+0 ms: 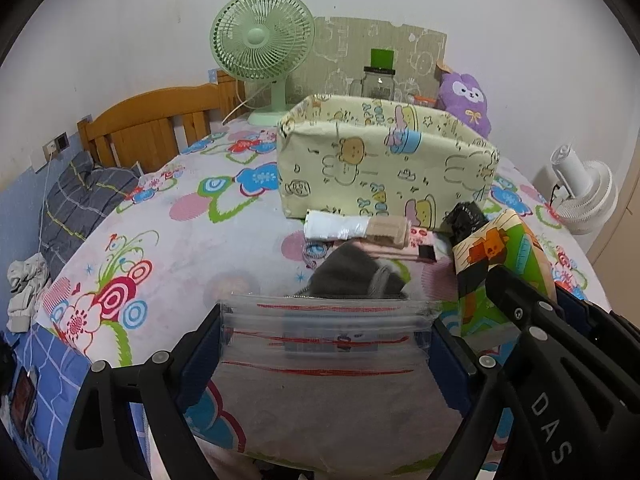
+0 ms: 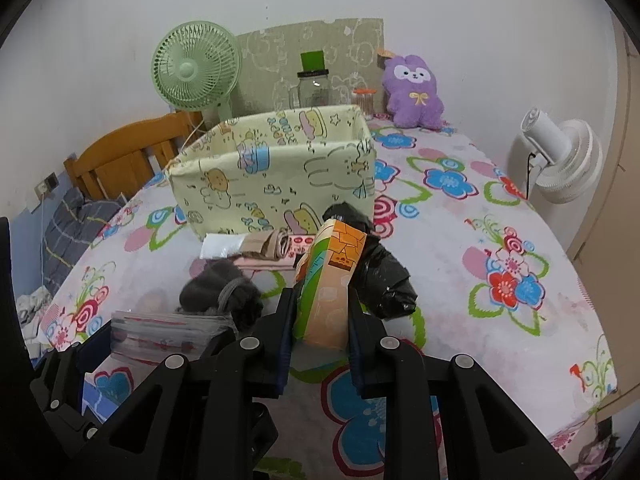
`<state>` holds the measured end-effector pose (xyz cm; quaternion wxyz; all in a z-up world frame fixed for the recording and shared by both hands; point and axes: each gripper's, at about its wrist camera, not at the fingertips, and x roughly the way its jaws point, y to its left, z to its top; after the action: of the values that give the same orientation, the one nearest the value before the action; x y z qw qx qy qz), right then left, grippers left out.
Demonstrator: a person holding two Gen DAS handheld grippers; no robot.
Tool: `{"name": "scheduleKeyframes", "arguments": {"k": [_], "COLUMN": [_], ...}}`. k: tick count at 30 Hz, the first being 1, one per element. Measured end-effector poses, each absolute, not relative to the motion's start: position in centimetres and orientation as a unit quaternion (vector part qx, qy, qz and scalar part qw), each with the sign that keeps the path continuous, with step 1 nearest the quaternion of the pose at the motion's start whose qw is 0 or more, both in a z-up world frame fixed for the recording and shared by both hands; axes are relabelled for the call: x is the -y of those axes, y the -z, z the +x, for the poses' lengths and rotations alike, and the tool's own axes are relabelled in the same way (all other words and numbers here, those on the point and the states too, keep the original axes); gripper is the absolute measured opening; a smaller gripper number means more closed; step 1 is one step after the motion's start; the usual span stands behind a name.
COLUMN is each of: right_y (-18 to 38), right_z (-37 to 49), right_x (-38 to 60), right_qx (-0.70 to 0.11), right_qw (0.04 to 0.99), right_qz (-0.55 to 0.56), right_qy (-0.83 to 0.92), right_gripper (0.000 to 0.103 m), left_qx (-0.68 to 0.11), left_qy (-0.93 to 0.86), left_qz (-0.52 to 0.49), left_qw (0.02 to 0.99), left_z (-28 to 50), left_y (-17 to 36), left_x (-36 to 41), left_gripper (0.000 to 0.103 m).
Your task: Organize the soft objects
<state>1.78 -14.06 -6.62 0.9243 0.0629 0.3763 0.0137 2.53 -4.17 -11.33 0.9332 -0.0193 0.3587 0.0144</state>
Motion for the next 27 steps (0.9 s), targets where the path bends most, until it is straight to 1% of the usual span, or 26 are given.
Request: {"name": "scheduleKeyframes", "arguments": {"k": [27], "right_y": [-0.1], "right_z": [2.6], "right_x": [14.4], "right_qx": [-0.339], "right_qw": [0.939], "right_qz": [0.065], "right_qy": [0.008], "right_gripper": [0.026], "left_qx": [-0.323], "left_qy": [0.008], "left_qz": [-0.016], "left_qw": [0.946], "left_z": [3.5], "left_y": [4.8], "left_x": [4.3], "left_gripper": [0.092]}}
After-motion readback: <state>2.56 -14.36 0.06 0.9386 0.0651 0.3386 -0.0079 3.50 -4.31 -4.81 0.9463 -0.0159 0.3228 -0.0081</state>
